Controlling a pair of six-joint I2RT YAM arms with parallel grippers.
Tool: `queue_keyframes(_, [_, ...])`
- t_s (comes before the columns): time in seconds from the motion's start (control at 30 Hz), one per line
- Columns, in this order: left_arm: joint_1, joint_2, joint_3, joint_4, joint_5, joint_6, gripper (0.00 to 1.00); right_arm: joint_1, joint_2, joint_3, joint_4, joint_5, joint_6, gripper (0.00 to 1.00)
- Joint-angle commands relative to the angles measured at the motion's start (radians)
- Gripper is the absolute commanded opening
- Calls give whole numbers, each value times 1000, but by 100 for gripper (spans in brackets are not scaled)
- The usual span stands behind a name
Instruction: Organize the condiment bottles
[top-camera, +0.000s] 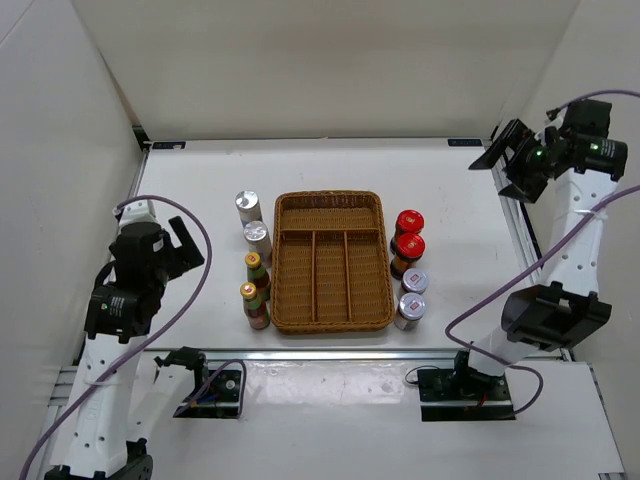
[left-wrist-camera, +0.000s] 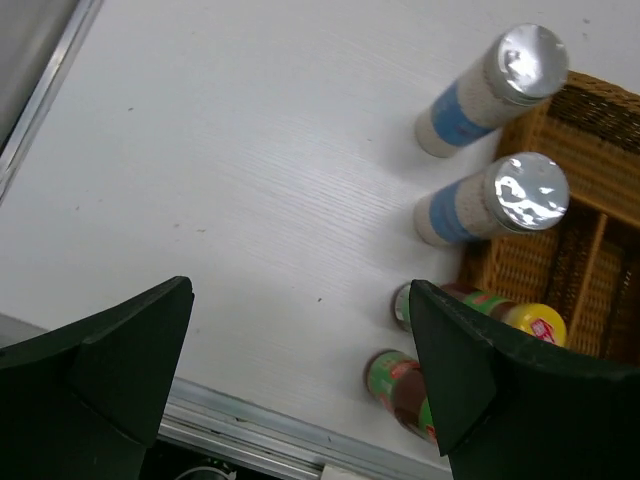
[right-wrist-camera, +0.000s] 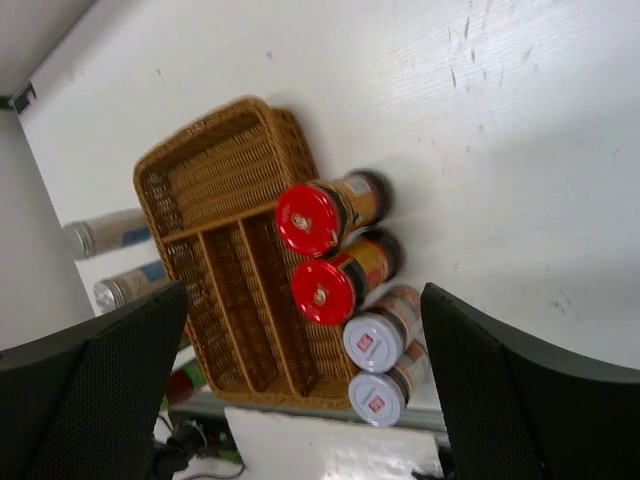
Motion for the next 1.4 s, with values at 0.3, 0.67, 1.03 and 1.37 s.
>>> queue_keyframes(0.3, [-35,-51,-168,-12,-321,-197,100,-101,132,-78,299,-237,326,100])
queue_keyframes(0.67, [-44,24,-174,20,-252,-150,100,516,619,755,-348,601,-92,100])
queue_keyframes(1.03, [-53,167,-165,58,-202,-108,100,608,668,660,-402,566,-58,100])
queue_keyframes(1.37, [-64,176,-165,58,-183,-98,100,599,473,184,-201,521,-35,100])
